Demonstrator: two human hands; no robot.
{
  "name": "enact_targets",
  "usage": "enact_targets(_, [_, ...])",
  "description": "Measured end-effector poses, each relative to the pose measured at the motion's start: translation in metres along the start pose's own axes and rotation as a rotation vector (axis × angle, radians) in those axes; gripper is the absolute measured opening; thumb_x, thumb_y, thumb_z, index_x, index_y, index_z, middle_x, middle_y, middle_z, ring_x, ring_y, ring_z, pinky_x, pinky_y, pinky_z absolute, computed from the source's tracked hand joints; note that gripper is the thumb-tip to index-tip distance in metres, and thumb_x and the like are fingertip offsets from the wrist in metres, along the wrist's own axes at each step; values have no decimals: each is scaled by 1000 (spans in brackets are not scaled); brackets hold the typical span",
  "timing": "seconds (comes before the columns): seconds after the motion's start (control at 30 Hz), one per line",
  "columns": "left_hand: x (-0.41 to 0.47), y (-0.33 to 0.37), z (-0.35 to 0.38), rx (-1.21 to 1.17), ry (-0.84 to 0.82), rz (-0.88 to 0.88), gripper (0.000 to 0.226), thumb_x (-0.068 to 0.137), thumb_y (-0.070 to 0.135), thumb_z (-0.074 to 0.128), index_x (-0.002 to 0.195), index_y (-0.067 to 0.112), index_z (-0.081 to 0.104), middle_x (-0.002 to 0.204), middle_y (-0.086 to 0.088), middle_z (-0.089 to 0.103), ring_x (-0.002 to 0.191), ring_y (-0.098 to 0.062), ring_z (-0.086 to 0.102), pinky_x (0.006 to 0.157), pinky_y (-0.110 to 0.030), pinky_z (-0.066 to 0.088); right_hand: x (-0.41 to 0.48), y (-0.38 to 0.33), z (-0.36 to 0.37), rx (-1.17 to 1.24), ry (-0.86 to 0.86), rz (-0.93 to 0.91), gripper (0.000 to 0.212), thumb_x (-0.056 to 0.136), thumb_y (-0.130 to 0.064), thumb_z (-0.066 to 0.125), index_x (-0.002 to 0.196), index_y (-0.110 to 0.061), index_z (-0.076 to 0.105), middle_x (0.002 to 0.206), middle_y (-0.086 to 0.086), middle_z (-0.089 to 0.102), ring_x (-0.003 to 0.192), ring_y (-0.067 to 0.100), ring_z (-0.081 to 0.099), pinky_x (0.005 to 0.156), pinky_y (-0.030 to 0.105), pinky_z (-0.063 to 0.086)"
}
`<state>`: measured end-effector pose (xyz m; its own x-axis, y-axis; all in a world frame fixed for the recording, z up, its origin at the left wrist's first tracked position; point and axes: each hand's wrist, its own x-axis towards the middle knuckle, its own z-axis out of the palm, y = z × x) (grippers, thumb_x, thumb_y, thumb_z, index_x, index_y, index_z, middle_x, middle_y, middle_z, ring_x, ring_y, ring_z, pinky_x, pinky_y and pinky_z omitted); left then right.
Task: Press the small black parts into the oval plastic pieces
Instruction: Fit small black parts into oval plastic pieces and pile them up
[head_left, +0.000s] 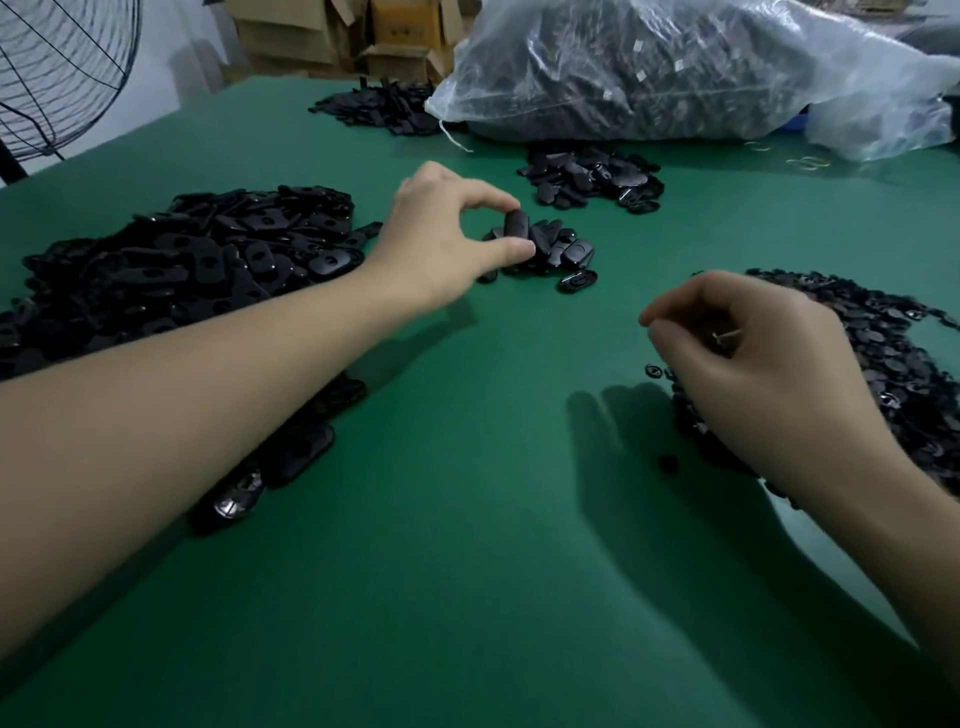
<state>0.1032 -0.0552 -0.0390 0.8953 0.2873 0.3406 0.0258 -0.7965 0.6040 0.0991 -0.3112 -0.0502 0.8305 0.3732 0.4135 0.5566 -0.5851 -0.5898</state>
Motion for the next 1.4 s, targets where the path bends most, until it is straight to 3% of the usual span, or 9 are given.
enact_targets(0.1, [26, -6, 18, 66, 8, -65, 45, 87, 55, 73, 128, 36, 67, 128, -2, 46, 133, -25, 38, 112, -39, 34, -2, 1, 1, -324, -16, -97, 10, 92, -28, 64, 96, -27, 74, 91, -7, 65, 100, 23, 55, 88, 47, 49])
enact_targets(0.37, [41, -15, 47, 143, 17, -150, 51, 96, 60, 57, 141, 36, 59, 142, -4, 47, 138, -27, 33, 113, -40, 30, -2, 0, -2, -591, -136, -25, 19, 91, -48, 66, 99, -33, 75, 102, -5, 61, 110, 24, 45, 92, 47, 36])
enact_targets(0.5, [44, -19, 33, 157, -28, -175, 60, 102, 57, 47, 151, 22, 49, 152, -7, 41, 147, -28, 25, 119, -47, 23, -2, -2, -3, -584, -147, -20, 9, 92, -42, 68, 92, -35, 74, 98, -7, 62, 111, 22, 45, 89, 44, 32])
enact_targets(0.63, [48, -40, 3, 484, -56, -226, 50, 106, 41, 48, 148, 15, 51, 154, -15, 41, 146, -34, 28, 118, -50, 26, -1, -1, -3, -579, -146, -35, 10, 94, -37, 67, 92, -32, 75, 96, -8, 62, 110, 22, 45, 85, 41, 29])
enact_targets(0.77, [47, -63, -10, 794, -143, -268, 31, 106, 28, 48, 120, 4, 62, 138, -21, 53, 133, -38, 40, 107, -46, 34, -2, -2, 0, -535, -138, -89, 14, 95, -38, 64, 91, -30, 74, 93, -9, 62, 105, 21, 46, 83, 39, 29])
enact_targets(0.87, [46, -72, -18, 843, -94, -256, 21, 102, 14, 52, 86, 4, 60, 115, -19, 66, 105, -36, 53, 97, -42, 39, -3, -2, 3, -493, -148, -128, 16, 97, -39, 62, 91, -29, 74, 91, -10, 62, 103, 20, 47, 82, 37, 28])
enact_targets(0.93, [48, -75, -22, 873, -59, -220, 14, 99, 5, 56, 95, 6, 70, 111, -17, 70, 100, -36, 61, 89, -39, 44, -3, -1, 4, -458, -151, -151, 17, 97, -39, 61, 90, -29, 72, 90, -11, 62, 102, 18, 47, 80, 35, 27])
enact_targets(1.2, [46, -66, -34, 819, 17, -40, 21, 92, 14, 66, 107, 20, 79, 104, -8, 76, 101, -37, 67, 83, -42, 58, -3, -1, 9, -228, -132, -200, 14, 95, -35, 59, 90, -24, 66, 80, -22, 55, 91, 18, 53, 78, 41, 45])
enact_targets(1.4, [30, -42, -44, 561, 132, 85, 20, 87, 18, 65, 102, 23, 76, 93, -1, 78, 92, -26, 71, 89, -43, 58, -4, -3, 11, -73, -114, -150, 9, 97, -33, 61, 89, -32, 63, 84, -14, 65, 67, -1, 53, 60, 17, 37])
